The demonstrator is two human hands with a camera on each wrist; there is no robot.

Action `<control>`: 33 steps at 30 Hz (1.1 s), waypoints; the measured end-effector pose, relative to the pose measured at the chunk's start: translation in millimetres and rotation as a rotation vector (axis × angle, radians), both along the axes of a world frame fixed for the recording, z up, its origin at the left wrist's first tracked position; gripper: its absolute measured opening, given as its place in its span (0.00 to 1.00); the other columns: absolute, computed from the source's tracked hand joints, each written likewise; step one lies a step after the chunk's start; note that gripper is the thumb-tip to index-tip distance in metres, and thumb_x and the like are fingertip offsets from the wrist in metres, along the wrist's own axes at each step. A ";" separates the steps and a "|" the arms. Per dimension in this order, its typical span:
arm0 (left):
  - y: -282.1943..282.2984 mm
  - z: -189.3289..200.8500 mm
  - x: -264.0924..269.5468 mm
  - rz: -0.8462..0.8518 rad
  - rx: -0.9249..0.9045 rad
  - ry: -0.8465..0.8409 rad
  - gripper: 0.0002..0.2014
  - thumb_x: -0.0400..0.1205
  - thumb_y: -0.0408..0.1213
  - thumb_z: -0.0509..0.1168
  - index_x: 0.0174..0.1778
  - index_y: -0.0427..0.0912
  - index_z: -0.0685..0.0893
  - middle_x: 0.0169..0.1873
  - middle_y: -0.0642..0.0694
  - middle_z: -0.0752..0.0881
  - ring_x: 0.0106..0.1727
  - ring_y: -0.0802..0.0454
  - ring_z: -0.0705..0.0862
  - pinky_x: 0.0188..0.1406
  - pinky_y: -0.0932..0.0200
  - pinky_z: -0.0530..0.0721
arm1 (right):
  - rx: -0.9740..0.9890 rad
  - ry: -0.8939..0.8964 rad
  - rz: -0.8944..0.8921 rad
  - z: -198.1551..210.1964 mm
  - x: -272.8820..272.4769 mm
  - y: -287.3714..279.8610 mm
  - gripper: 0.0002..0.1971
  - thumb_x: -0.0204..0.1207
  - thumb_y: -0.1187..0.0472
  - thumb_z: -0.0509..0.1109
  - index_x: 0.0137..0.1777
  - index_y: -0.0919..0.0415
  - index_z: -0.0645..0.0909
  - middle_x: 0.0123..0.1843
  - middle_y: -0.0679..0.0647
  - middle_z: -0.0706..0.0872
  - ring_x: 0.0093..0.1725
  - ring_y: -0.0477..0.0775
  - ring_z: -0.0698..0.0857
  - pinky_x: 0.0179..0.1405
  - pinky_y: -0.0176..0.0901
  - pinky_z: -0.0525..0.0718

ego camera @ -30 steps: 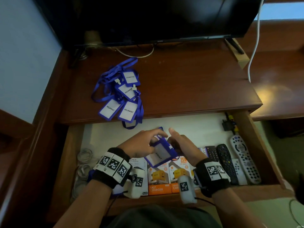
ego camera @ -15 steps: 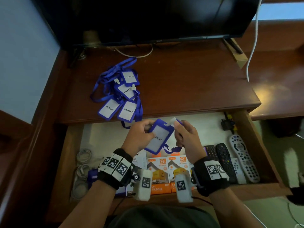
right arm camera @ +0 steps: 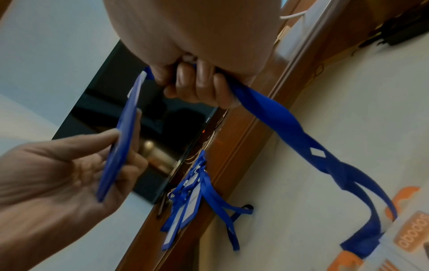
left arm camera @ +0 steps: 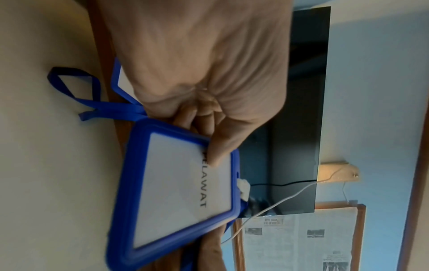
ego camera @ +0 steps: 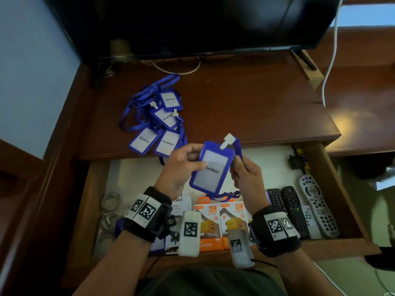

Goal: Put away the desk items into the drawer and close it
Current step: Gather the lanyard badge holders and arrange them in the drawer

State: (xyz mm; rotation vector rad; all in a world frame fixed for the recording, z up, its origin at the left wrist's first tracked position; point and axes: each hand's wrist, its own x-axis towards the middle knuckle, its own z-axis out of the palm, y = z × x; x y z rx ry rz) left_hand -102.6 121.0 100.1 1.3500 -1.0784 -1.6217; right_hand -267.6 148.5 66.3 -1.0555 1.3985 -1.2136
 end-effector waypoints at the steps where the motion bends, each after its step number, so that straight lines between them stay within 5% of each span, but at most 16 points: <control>1: -0.5 -0.3 -2.1 0.017 0.001 0.014 0.17 0.78 0.18 0.65 0.56 0.43 0.82 0.49 0.44 0.90 0.48 0.51 0.89 0.38 0.61 0.85 | 0.006 -0.027 0.015 2.2 2.7 1.7 0.16 0.88 0.61 0.54 0.39 0.64 0.73 0.23 0.41 0.72 0.22 0.39 0.66 0.22 0.29 0.66; 5: -2.3 -2.7 -8.1 0.150 0.023 0.077 0.17 0.78 0.19 0.64 0.57 0.43 0.81 0.49 0.46 0.90 0.52 0.47 0.87 0.42 0.56 0.85 | 0.060 -0.158 0.106 6.2 18.6 6.3 0.15 0.88 0.59 0.52 0.47 0.60 0.80 0.35 0.43 0.85 0.33 0.39 0.82 0.32 0.31 0.80; 8: -2.9 -3.2 -7.3 0.210 0.037 0.126 0.16 0.79 0.19 0.64 0.58 0.41 0.79 0.47 0.47 0.89 0.49 0.49 0.86 0.43 0.55 0.85 | 0.126 -0.092 0.151 4.4 23.1 5.9 0.10 0.86 0.57 0.57 0.49 0.52 0.81 0.45 0.49 0.87 0.46 0.49 0.86 0.49 0.49 0.85; 10: -1.7 -3.8 -3.6 0.217 0.052 0.132 0.17 0.78 0.19 0.64 0.57 0.43 0.79 0.47 0.47 0.90 0.49 0.48 0.86 0.42 0.56 0.85 | 0.136 -0.051 0.194 7.8 21.1 4.1 0.09 0.85 0.58 0.60 0.48 0.55 0.82 0.39 0.45 0.87 0.42 0.46 0.86 0.42 0.41 0.86; 13: -0.7 -5.8 4.2 0.171 0.088 0.121 0.24 0.77 0.17 0.64 0.64 0.45 0.77 0.51 0.44 0.90 0.54 0.45 0.86 0.51 0.49 0.86 | 0.149 -0.086 0.253 16.3 12.1 0.9 0.12 0.84 0.64 0.60 0.44 0.71 0.80 0.25 0.45 0.79 0.23 0.38 0.76 0.23 0.26 0.71; 16: -2.2 -4.6 12.5 0.079 0.103 0.115 0.32 0.74 0.14 0.65 0.71 0.46 0.74 0.57 0.38 0.87 0.53 0.43 0.87 0.56 0.45 0.84 | 0.198 -0.058 0.344 19.1 -0.9 -3.3 0.15 0.82 0.62 0.65 0.45 0.76 0.82 0.29 0.59 0.76 0.23 0.47 0.70 0.21 0.30 0.64; 19: -4.1 0.7 18.5 -0.065 0.101 0.107 0.33 0.74 0.19 0.69 0.72 0.50 0.74 0.64 0.36 0.81 0.53 0.42 0.86 0.55 0.43 0.83 | 0.325 -0.063 0.476 25.6 -9.4 -5.7 0.11 0.80 0.62 0.67 0.40 0.68 0.83 0.28 0.54 0.83 0.23 0.47 0.76 0.21 0.31 0.68; 22: -4.0 6.4 21.3 -0.176 0.062 0.046 0.33 0.67 0.28 0.74 0.67 0.55 0.78 0.64 0.35 0.81 0.57 0.42 0.86 0.58 0.39 0.83 | 0.417 -0.182 0.562 31.3 -16.2 -7.3 0.09 0.76 0.66 0.69 0.46 0.76 0.81 0.30 0.55 0.88 0.24 0.47 0.84 0.21 0.31 0.76; 25: -4.2 9.7 24.6 -0.270 0.015 0.023 0.36 0.68 0.27 0.77 0.68 0.62 0.77 0.62 0.35 0.82 0.58 0.39 0.85 0.59 0.33 0.81 | 0.451 -0.202 0.617 31.7 -20.8 -8.1 0.14 0.68 0.62 0.72 0.45 0.75 0.82 0.36 0.58 0.90 0.31 0.50 0.88 0.27 0.33 0.81; 27: -5.3 9.5 27.2 -0.333 -0.008 -0.006 0.36 0.70 0.26 0.77 0.69 0.63 0.77 0.63 0.39 0.81 0.60 0.40 0.85 0.60 0.36 0.84 | 0.466 -0.226 0.616 32.3 -20.6 -7.5 0.18 0.64 0.60 0.72 0.44 0.78 0.82 0.36 0.60 0.90 0.33 0.54 0.87 0.27 0.36 0.81; 30: -5.4 8.6 31.3 -0.395 -0.017 -0.061 0.30 0.68 0.31 0.79 0.64 0.55 0.83 0.60 0.40 0.80 0.59 0.39 0.83 0.60 0.41 0.85 | 0.467 -0.211 0.613 27.8 -16.3 -3.5 0.40 0.51 0.52 0.82 0.47 0.91 0.75 0.40 0.73 0.83 0.34 0.64 0.80 0.28 0.44 0.75; 33: -6.2 6.8 34.8 -0.415 0.000 -0.117 0.20 0.67 0.29 0.80 0.53 0.47 0.87 0.44 0.50 0.84 0.44 0.50 0.84 0.47 0.54 0.86 | 0.450 -0.254 0.557 22.5 -12.6 -3.2 0.38 0.47 0.55 0.81 0.45 0.90 0.75 0.32 0.68 0.82 0.28 0.58 0.81 0.25 0.40 0.76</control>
